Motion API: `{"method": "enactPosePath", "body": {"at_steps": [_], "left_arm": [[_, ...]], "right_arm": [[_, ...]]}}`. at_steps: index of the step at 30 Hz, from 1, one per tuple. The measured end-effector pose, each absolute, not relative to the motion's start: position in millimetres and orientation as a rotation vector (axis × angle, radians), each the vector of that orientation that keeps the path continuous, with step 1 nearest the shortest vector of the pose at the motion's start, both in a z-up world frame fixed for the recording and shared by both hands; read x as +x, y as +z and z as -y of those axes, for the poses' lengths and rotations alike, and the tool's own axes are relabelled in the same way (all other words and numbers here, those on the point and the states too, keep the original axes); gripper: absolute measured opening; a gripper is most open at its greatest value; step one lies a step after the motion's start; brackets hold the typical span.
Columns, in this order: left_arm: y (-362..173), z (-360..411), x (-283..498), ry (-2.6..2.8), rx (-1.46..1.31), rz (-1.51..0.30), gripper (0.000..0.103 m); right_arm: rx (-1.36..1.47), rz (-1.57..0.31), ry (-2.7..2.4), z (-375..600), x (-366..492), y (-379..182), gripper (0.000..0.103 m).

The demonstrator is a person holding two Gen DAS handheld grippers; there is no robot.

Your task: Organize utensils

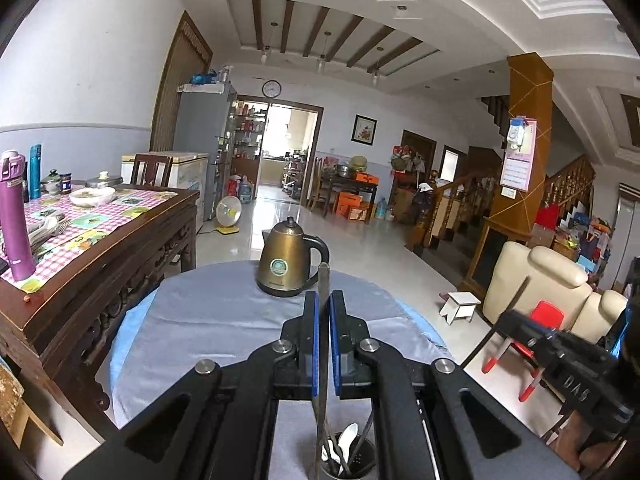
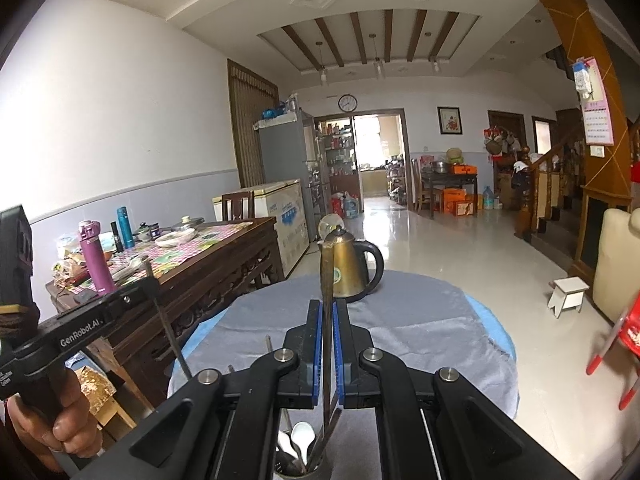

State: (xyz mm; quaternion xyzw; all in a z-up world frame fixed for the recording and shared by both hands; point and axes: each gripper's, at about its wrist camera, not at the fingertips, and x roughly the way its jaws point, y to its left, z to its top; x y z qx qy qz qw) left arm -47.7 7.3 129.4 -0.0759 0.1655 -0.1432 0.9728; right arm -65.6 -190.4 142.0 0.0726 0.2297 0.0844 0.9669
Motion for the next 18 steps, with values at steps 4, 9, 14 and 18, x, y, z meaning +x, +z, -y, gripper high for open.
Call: {"method": "enactPosePath", "body": {"at_steps": [4,9,14,18], "left_arm": [[129.1,0.9,-48.8,-0.298,-0.143,-0.328,0.005],[125.8,4.8,-47.4,-0.306,-0.145,-0.331,0.005],[123.1,8.0,-46.2,-0.330,-0.153,-0.313,0.005],[115.1,13.4,-44.2,-0.347,-0.158,-0.311,0.005]], "right_arm": [[0.148,-0.482,0.190,184.8,-65.6,135.5,0.006],[0.154,-0.502,0.203,180.2,-62.9,126.9,0.006],[0.169,-0.524,0.210,179.2,-62.4,119.1,0.006],[0.173,-0.542,0.217,175.4,-62.2,112.5,0.006]]}}
